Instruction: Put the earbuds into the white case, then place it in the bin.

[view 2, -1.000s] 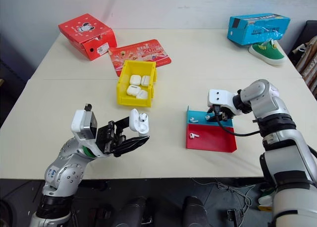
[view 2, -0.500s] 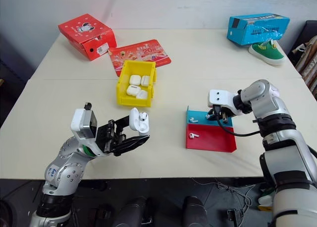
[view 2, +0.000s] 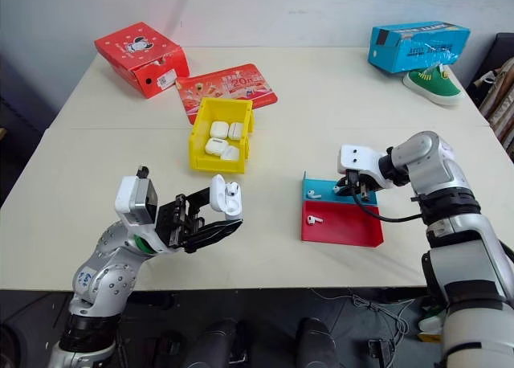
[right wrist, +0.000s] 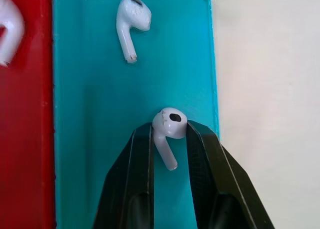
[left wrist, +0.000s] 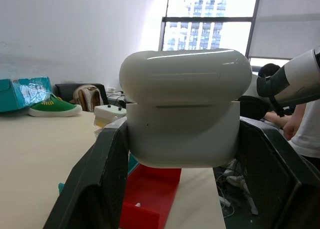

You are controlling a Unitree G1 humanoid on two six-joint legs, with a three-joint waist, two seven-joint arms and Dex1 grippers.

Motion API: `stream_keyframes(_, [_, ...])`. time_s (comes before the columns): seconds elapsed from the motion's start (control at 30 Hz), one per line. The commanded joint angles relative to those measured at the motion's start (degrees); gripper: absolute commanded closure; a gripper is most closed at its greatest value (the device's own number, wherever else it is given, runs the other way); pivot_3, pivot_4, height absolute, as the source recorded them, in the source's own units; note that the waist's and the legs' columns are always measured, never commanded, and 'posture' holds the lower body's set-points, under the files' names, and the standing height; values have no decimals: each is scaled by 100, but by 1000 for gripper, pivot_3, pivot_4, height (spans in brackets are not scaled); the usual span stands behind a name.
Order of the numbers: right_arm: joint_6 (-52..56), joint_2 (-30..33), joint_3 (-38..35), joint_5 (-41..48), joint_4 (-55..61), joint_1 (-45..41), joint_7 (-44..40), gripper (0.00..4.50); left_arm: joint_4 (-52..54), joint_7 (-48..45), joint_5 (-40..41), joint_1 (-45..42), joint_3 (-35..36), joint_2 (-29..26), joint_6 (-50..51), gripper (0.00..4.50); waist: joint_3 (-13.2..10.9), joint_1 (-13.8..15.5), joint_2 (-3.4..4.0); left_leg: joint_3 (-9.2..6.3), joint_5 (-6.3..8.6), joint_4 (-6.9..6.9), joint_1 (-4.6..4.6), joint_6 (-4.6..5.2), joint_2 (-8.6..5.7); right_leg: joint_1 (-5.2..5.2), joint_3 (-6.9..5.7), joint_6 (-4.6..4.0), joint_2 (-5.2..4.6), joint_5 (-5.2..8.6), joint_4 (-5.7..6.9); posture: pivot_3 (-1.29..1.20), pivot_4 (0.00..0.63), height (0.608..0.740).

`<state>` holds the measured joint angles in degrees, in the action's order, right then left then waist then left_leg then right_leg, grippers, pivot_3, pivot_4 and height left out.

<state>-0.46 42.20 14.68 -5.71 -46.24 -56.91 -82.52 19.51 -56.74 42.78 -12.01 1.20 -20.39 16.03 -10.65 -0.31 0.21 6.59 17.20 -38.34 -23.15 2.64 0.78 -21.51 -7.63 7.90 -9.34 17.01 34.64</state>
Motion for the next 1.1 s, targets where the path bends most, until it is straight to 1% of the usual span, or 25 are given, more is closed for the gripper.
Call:
stream_keyframes(0.03, [958,154,-1394,1704,1031,81,-460,4002,113,2,163,-127,72,59,-57,1722,-4,14,5,0,0,0,-1,0,0,0,0,0,0,0,-1,0,150,740])
stream_keyframes(0.1, [2218,92,-2035,2614,1829,317,-254,4002,55,20,235,-200,93,113,-19,1722,-4,29,5,-4,0,0,-2,0,1,0,-3,0,0,0,0,0,150,740])
stream_keyframes(0.17, [3379,4,-2291,3312,2928,645,78,4002,-22,19,215,-271,97,159,-50,1722,-3,32,5,-11,0,-1,-2,0,1,1,-5,0,-1,0,2,0,150,740])
stream_keyframes(0.27, [5132,-539,-2868,4900,4602,996,1163,4002,-233,119,124,-504,86,372,-161,1722,-3,27,5,-16,0,-1,-3,0,1,3,-7,0,-3,0,3,0,150,740])
stream_keyframes(0.33, [5920,-898,-3217,5815,5255,1117,1912,4002,-346,120,49,-628,53,463,-226,1722,-4,4,5,-17,0,-1,-3,-1,4,1,-6,-1,-4,0,7,0,150,740])
stream_keyframes(0.4, [6348,-1233,-3365,6537,5804,1246,2575,4002,-450,59,-17,-726,-1,501,-262,1722,-3,17,5,-17,-1,-1,-3,-2,3,-1,-6,-1,-3,0,12,0,150,740])
stream_keyframes(0.47, [6509,-1481,-3370,7023,6224,1376,3102,4002,-543,24,-63,-811,-44,532,-293,1722,-3,22,5,-18,-1,3,-3,-2,0,-2,-6,-2,-4,0,10,0,150,740])
stream_keyframes(0.57, [6580,-1696,-3315,7502,6554,1547,3678,4002,-649,-1,-111,-919,-76,569,-335,1722,-3,41,4,-17,1,2,-5,0,-5,-2,-5,-2,-4,0,10,0,150,740])
stream_keyframes(0.73, [6458,-1761,-3034,7837,6932,1876,4040,4002,-707,-6,-174,-985,-106,637,-386,1722,-3,25,5,-12,3,4,-7,6,-9,-6,-1,-1,-5,0,9,0,150,740])
stream_keyframes(0.87, [6249,-1808,-2832,7830,7032,2037,4181,4002,-711,-8,-212,-971,-140,671,-441,1722,-3,12,4,-7,3,5,-6,6,-7,-8,1,-1,-3,0,10,0,150,740])
stream_keyframes(1.1, [5781,-1676,-2382,7337,7034,2257,3955,4002,-709,34,-229,-986,-148,720,-489,1722,-3,20,4,-5,3,5,-6,7,-7,-9,3,-1,-2,0,10,0,150,740])
